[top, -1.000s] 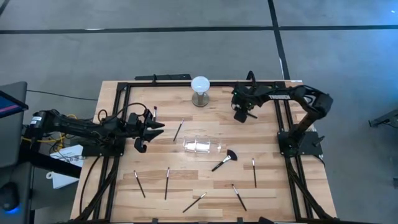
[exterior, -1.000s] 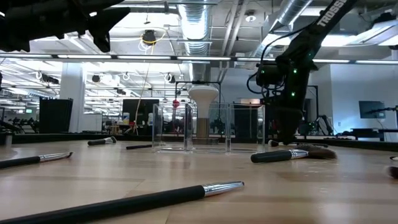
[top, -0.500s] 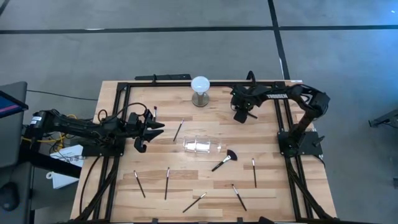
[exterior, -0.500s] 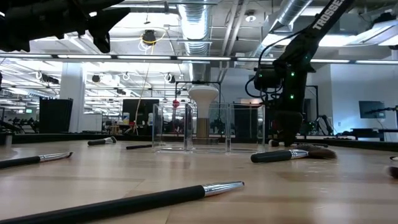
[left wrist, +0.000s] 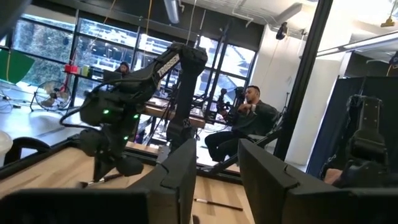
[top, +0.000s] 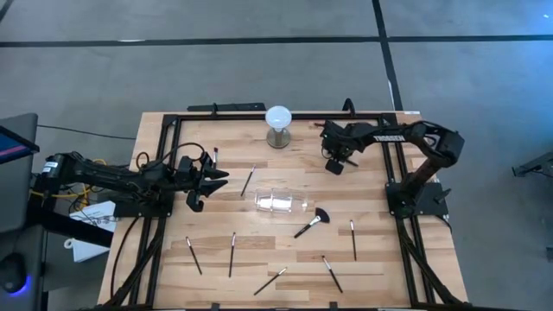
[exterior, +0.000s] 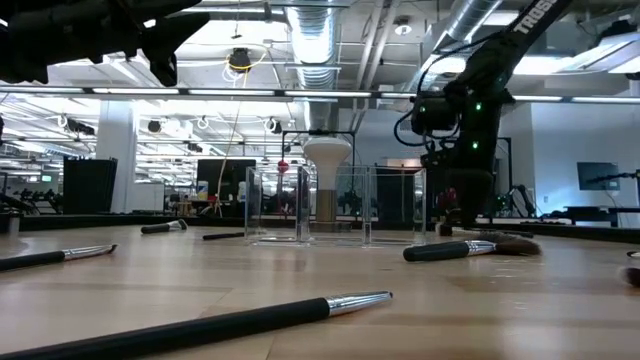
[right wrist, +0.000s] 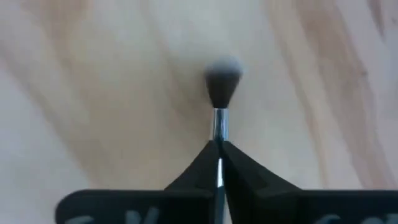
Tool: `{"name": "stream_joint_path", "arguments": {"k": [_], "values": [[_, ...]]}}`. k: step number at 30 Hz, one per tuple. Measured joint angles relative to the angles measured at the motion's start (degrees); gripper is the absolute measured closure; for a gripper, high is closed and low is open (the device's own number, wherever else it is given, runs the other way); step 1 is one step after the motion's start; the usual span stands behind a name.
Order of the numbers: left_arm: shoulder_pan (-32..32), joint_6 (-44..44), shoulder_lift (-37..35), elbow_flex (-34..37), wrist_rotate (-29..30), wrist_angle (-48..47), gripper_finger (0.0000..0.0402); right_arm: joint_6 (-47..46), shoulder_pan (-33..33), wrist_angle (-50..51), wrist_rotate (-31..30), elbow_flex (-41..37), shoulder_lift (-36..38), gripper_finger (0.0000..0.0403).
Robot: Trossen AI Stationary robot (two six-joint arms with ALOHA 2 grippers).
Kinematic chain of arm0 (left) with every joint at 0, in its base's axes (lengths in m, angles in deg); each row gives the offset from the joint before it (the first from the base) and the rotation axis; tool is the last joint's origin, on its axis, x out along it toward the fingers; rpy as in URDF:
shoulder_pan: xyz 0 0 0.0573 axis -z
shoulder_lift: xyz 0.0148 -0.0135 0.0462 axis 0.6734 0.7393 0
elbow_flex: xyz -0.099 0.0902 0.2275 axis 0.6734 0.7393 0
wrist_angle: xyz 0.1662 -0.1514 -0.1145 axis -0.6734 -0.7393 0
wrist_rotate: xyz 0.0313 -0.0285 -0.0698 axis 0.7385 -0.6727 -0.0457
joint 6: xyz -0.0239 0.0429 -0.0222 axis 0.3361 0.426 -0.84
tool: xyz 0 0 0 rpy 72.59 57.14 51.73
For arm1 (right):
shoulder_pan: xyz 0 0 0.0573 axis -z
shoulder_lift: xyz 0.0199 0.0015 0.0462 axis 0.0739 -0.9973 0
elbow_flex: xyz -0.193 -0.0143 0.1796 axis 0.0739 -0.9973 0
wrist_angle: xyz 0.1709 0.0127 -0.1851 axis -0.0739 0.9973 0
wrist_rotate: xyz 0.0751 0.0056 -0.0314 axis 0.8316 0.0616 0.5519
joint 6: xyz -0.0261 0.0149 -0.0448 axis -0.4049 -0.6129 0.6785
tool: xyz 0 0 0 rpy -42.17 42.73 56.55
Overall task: Put items in baskets/containers
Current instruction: Put the black blush brush into the transparent organizer
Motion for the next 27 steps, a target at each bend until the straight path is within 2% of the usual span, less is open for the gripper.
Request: {"name": "stream_joint_path", "arguments": {"k": [9,14,20,27], "values": [[0.0,-0.44,0.0,0.0,0.0,-0.04,0.0289,-4.28,-7.16,-1.54,-0.01,0.02,10.06,0.0403],[0.0,-0.47,0.0,0.0,0.0,-0.04,0.0289,-1.49,-6.15,-1.66,-0.17,0.13,13.04,0.0394],[0.0,-0.47,0.0,0.0,0.0,-0.04,0.0289,2.55,-1.57,-0.23,0.1,0.15,7.57,0.0352],[0.0,-0.39,0.0,0.0,0.01,-0.04,0.0289,5.53,3.3,8.15,0.05,0.15,-0.99,0.0295]]}}
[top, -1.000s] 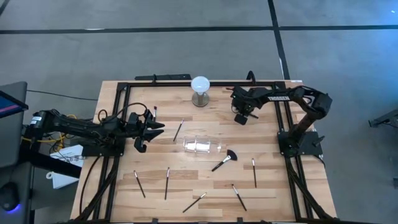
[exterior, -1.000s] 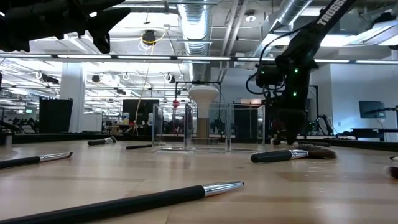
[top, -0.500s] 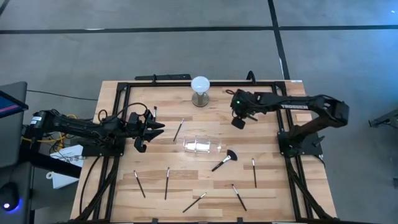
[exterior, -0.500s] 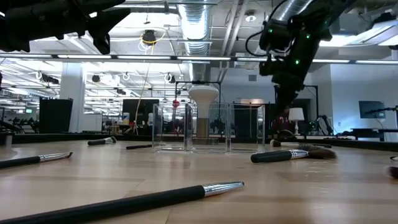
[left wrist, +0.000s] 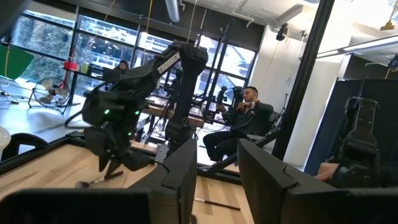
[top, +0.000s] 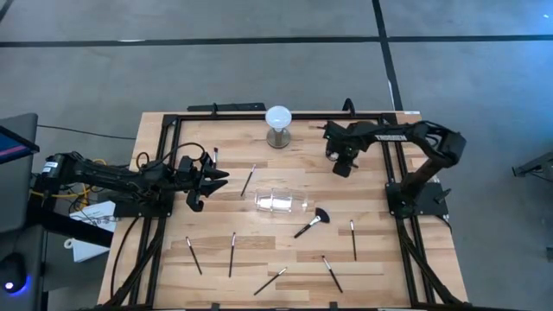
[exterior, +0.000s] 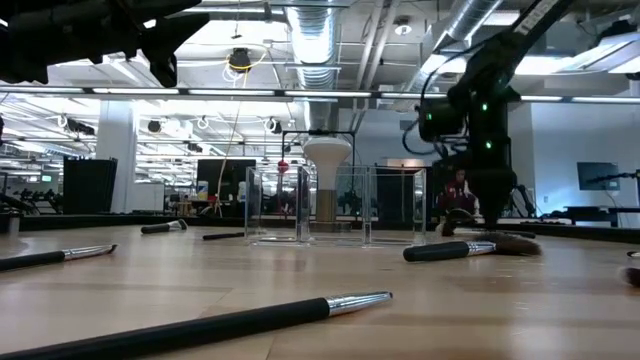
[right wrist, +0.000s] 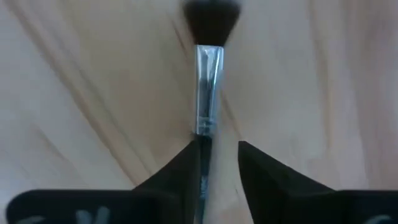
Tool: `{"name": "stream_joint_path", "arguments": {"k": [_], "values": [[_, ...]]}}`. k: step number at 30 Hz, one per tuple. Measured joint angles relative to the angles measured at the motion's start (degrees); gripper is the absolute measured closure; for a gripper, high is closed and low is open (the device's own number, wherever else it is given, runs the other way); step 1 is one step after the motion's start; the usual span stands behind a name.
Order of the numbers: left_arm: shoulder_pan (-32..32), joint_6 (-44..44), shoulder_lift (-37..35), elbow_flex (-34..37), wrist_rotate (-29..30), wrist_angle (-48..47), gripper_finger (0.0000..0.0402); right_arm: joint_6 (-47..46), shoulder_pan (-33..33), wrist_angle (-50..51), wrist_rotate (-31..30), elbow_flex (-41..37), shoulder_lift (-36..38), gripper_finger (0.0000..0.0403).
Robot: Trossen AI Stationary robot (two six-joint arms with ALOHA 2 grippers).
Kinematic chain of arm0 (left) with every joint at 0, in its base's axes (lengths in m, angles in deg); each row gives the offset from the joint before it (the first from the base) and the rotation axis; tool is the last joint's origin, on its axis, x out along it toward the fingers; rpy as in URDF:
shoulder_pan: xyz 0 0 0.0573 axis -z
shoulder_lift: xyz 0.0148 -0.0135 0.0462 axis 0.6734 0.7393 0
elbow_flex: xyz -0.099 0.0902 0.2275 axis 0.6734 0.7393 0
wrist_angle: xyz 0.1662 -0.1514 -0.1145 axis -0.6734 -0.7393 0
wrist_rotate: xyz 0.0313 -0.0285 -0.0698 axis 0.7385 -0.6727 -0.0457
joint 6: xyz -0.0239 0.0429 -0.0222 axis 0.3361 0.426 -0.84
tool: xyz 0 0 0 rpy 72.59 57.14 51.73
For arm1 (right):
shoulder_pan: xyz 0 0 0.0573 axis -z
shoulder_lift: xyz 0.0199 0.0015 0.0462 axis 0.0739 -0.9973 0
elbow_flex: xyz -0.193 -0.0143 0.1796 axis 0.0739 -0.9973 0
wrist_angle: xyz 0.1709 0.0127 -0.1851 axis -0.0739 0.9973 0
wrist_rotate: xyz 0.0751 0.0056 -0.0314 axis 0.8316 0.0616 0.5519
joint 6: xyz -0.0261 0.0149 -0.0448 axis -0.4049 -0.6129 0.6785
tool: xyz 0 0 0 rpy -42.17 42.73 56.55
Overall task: Put items in baskets/containers
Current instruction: Put the black blush brush into the transparent organizer
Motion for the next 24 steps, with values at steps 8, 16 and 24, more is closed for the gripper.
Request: {"name": "stream_joint_path", "arguments": {"k": [8,16,24], "values": [[-0.07,0.63,0.0,0.04,0.01,-1.2,0.0289,1.04,3.02,0.23,0.21,-0.02,-0.82,0.028],[-0.07,0.39,0.0,0.04,-0.01,-1.29,0.0289,2.19,4.58,-1.05,0.28,-1.01,-1.08,0.0284],[-0.07,0.36,0.0,0.04,-0.01,-1.29,0.0289,3.14,4.65,-4.77,0.22,-4.3,-0.59,0.0285]]}}
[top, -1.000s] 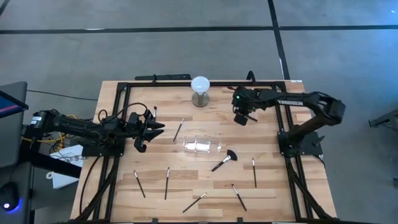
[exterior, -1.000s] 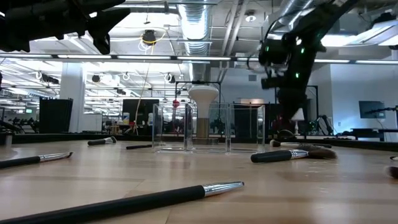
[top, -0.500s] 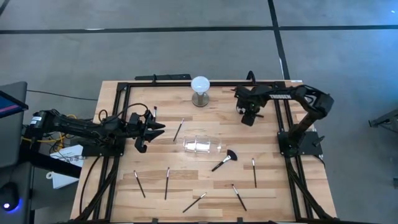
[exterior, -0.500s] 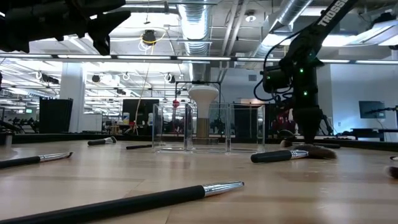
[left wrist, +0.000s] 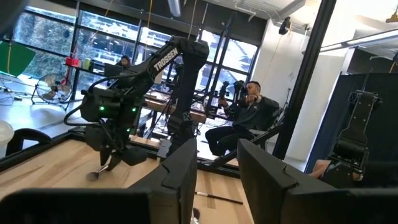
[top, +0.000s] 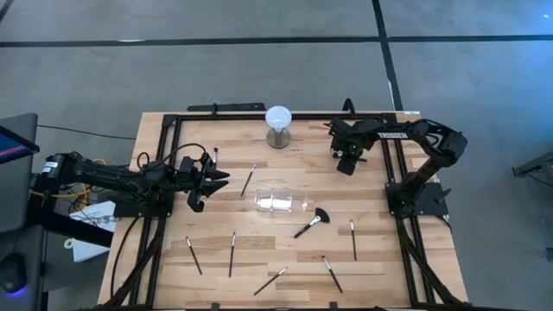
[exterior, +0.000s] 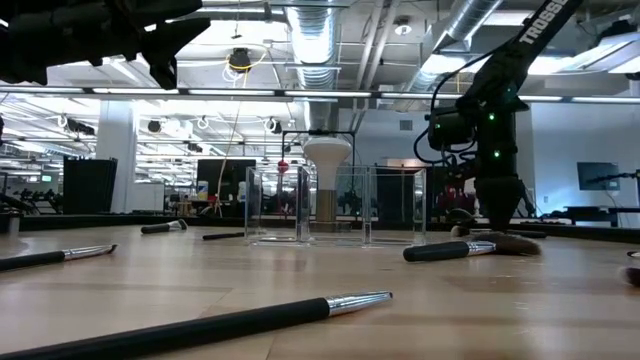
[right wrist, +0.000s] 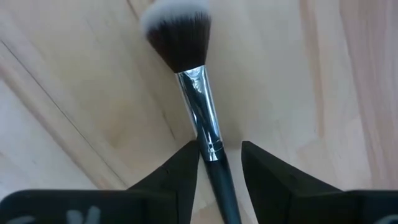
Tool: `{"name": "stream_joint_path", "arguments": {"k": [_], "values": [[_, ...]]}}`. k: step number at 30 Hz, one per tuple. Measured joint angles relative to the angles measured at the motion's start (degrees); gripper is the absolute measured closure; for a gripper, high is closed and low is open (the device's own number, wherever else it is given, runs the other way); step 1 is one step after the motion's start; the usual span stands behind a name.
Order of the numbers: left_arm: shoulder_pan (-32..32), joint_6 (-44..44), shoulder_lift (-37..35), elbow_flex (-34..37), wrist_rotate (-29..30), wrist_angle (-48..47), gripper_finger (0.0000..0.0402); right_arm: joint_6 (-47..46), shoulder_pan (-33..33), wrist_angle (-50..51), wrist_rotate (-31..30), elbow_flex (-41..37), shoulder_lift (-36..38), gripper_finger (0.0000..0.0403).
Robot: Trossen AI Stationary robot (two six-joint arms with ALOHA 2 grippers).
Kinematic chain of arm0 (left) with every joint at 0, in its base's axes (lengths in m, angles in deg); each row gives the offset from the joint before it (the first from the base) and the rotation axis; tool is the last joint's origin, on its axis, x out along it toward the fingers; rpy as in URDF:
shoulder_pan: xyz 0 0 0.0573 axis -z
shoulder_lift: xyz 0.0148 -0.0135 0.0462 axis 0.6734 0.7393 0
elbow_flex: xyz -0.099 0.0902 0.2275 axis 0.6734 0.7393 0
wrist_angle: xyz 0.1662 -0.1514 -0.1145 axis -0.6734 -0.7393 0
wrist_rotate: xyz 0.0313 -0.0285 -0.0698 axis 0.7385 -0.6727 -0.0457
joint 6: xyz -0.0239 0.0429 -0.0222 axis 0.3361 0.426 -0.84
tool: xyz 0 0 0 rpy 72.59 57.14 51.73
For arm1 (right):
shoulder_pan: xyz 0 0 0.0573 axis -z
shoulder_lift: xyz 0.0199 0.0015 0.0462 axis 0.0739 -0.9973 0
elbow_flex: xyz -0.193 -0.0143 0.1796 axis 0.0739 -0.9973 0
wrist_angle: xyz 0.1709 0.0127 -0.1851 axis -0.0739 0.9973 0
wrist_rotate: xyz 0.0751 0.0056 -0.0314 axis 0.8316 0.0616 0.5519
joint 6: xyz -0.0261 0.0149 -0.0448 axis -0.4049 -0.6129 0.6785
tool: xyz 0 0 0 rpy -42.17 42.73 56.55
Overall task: Put items in baskets/containers
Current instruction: Put the black blush brush into the transparent organizer
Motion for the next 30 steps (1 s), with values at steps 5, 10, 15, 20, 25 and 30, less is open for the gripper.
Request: {"name": "stream_joint_path", "arguments": {"k": [5,10,15,20,25,30], "values": [[0.0,-0.02,0.0,0.0,0.01,-0.01,0.0289,0.0,-0.56,-0.33,0.15,-0.17,-0.04,0.0325],[0.0,-0.02,0.0,0.0,0.02,0.0,0.0289,-1.2,-3.32,-0.57,-1.2,-0.3,0.11,0.0378],[0.0,-0.04,0.0,0.0,0.01,0.0,0.0289,-4.66,-6.46,-1.92,-1.26,-0.83,3.19,0.0371],[0.02,-0.31,0.0,0.0,0.0,0.0,0.0289,-7.01,-8.95,-4.95,9.0,-0.82,11.25,0.0377],[0.09,-2.16,0.0,0.0,0.0,0.02,0.0289,-12.93,-12.41,-12.94,11.12,-3.08,21.1,0.0377],[0.09,-2.16,0.0,0.0,0.0,0.02,0.0289,-21.02,-18.3,-25.8,10.32,-6.61,30.12,0.0372]]}}
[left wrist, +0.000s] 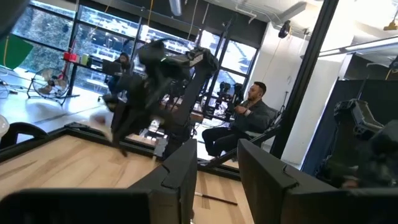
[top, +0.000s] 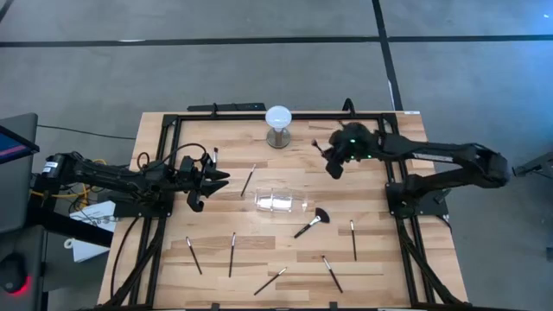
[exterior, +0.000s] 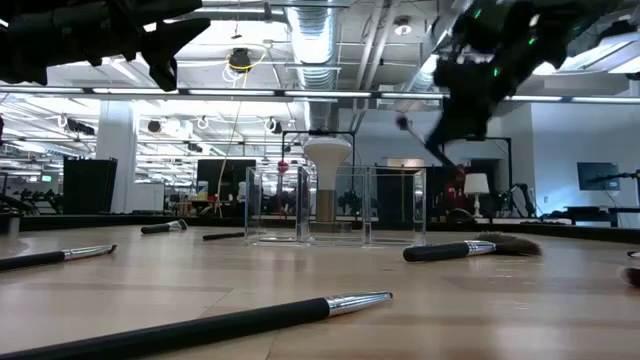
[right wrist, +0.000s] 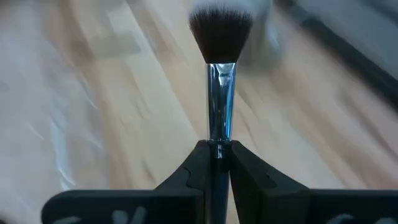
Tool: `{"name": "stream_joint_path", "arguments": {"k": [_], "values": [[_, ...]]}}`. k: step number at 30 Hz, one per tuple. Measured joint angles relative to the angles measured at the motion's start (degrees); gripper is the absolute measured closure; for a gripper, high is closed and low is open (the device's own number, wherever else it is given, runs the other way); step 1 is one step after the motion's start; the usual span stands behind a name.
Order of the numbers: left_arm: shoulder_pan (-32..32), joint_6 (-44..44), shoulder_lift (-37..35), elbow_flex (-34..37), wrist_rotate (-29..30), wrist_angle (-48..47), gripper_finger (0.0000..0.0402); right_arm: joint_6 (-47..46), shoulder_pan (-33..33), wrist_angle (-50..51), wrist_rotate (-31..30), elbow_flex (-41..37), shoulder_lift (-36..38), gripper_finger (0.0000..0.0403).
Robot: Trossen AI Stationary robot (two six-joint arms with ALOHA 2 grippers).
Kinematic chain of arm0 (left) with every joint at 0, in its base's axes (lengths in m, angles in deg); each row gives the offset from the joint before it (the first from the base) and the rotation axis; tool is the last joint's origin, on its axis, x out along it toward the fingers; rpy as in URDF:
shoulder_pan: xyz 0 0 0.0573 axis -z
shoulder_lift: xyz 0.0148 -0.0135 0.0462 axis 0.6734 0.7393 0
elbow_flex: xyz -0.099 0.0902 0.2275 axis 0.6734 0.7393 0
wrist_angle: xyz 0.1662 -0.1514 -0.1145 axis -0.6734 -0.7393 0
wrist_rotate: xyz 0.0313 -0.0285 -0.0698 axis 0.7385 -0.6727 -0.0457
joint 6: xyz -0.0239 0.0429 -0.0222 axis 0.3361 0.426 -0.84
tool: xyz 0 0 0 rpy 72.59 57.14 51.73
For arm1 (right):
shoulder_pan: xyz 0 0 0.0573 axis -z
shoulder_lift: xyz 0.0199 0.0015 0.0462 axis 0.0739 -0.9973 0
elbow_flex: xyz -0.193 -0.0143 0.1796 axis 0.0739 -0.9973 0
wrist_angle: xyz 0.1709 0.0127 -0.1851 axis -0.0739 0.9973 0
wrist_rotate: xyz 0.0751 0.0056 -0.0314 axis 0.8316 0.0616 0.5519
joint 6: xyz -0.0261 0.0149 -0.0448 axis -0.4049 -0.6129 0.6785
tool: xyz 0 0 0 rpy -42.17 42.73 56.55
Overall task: Put items in baskets/containers
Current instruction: Put the black blush brush into the transparent organizer
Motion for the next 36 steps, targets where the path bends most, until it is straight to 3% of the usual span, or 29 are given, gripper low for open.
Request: {"name": "stream_joint_path", "arguments": {"k": [4,9,15,23,28,36], "values": [[-0.02,0.0,0.0,0.0,0.0,0.01,0.0289,-3.73,-7.44,-16.24,-0.17,-3.18,3.15,0.0375],[-0.02,0.33,0.0,0.0,0.0,0.26,0.0289,-3.43,-15.71,-32.39,-2.6,-5.69,0.15,0.0372],[-0.02,0.42,-0.02,0.0,0.01,0.64,0.0289,-0.75,-22.41,-54.05,-7.78,-7.19,-10.69,0.0371],[-0.02,0.42,0.0,0.0,0.01,0.63,0.0289,-1.77,-23.68,-81.02,-7.63,-7.17,-27.96,0.0366],[-0.02,0.44,0.0,0.0,0.0,0.53,0.0289,-3.38,-22.68,-85.8,-7.52,-7.17,-32.5,0.0371],[-0.02,0.7,0.0,0.0,0.02,0.43,0.0289,-3.52,-23.01,-79.15,-7.39,-7.15,-29.33,0.0367]]}}
